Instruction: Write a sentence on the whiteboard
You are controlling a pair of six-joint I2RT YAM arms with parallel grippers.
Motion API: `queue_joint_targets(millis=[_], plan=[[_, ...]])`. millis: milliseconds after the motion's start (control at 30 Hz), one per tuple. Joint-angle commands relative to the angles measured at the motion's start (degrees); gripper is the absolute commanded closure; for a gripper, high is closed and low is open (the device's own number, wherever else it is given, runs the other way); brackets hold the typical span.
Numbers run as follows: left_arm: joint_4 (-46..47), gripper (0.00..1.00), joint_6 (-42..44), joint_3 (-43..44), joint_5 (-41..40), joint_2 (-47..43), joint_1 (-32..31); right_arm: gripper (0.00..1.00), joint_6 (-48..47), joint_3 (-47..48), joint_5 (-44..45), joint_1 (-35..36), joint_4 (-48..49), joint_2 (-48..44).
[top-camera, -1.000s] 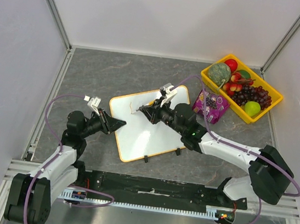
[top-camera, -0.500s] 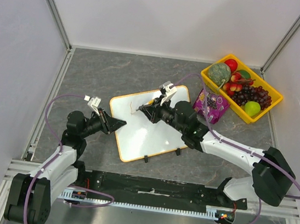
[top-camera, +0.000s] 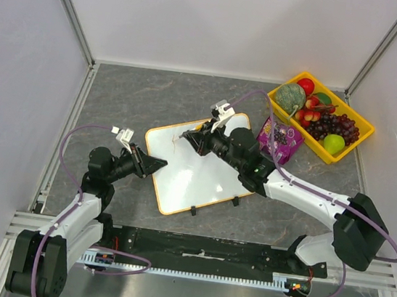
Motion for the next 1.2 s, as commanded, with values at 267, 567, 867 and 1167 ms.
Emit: queue_joint_targets(millis=[267,567,867,1167], plan=[[0.28,0.98,4.42,-0.65,0.99,0.16,-0.32,1.0,-1.37,-0.03,3.1,-0.05,-0.71,1.21],[0.28,0.98,4.42,-0.65,0.9,0.25,-0.32,1.0,-2.34,-0.3,5.65,0.04,-2.73,1.3],[0.28,0.98,4.42,-0.65,1.08,0.51,-0.32,1.0,-3.31,0.84,9.16,0.04,-5.99,0.86],[0.46,0.98,4.42,-0.56,0.99,0.68,-0.32,1.0,-3.22,1.29,11.01,-0.49,-6.96,0.07]])
